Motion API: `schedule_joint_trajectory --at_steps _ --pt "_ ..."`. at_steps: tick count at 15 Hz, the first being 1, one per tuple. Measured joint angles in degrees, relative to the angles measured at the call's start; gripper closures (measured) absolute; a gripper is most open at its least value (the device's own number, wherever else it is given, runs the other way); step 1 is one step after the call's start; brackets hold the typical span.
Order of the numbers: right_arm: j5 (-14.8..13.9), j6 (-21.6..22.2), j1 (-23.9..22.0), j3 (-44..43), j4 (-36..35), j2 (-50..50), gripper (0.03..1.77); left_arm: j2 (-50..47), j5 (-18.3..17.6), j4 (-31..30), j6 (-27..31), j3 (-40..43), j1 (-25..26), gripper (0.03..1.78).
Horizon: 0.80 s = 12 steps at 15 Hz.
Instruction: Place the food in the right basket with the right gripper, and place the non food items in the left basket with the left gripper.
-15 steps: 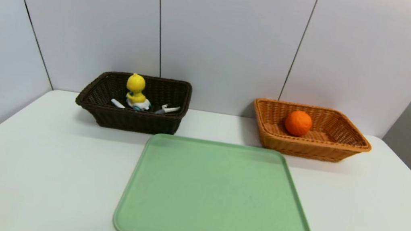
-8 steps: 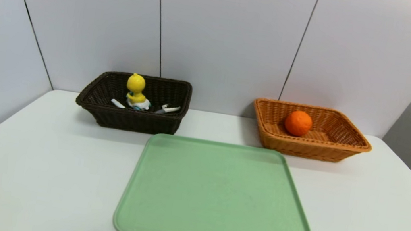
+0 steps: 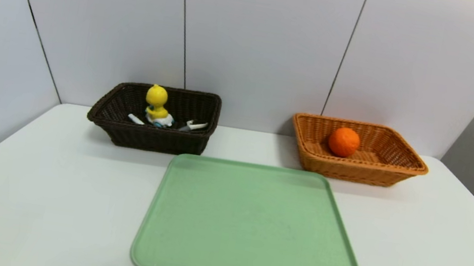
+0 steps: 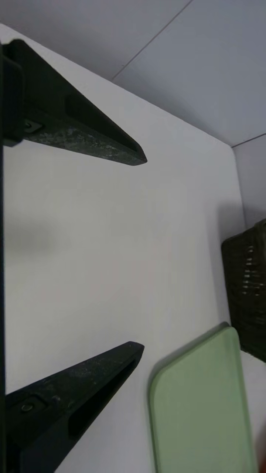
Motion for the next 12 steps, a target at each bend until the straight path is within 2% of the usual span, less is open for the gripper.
schedule_joint_trajectory --at_steps 2,3,5,7,8,9,12 --pt "2.3 -1.8 0.1 5.0 -11.6 -1.2 0.09 0.0 0.5 -9.9 0.4 6.1 0.0 0.12" --pt "3.6 -1.6 0.1 5.9 -14.6 -1.5 0.09 0.0 0.6 -15.7 1.2 10.2 0.0 0.12" --pt "5.2 -0.6 0.1 6.7 -10.4 -2.0 0.09 0.0 0.6 -30.0 4.1 19.8 0.0 0.12" --pt "5.3 0.8 0.1 6.9 0.2 -2.1 0.09 0.0 0.6 -42.4 6.1 24.1 0.0 0.12" --pt "5.3 3.0 0.1 6.9 4.6 -2.1 0.09 0.0 0.8 -44.2 6.6 24.9 0.0 0.12" --pt "5.3 5.1 0.2 6.9 6.3 -2.1 0.09 0.0 0.7 -42.7 6.6 25.2 0.0 0.12" --pt "4.4 10.1 0.2 6.9 6.6 -2.1 0.09 0.0 -2.5 -29.1 3.4 25.6 0.1 0.12"
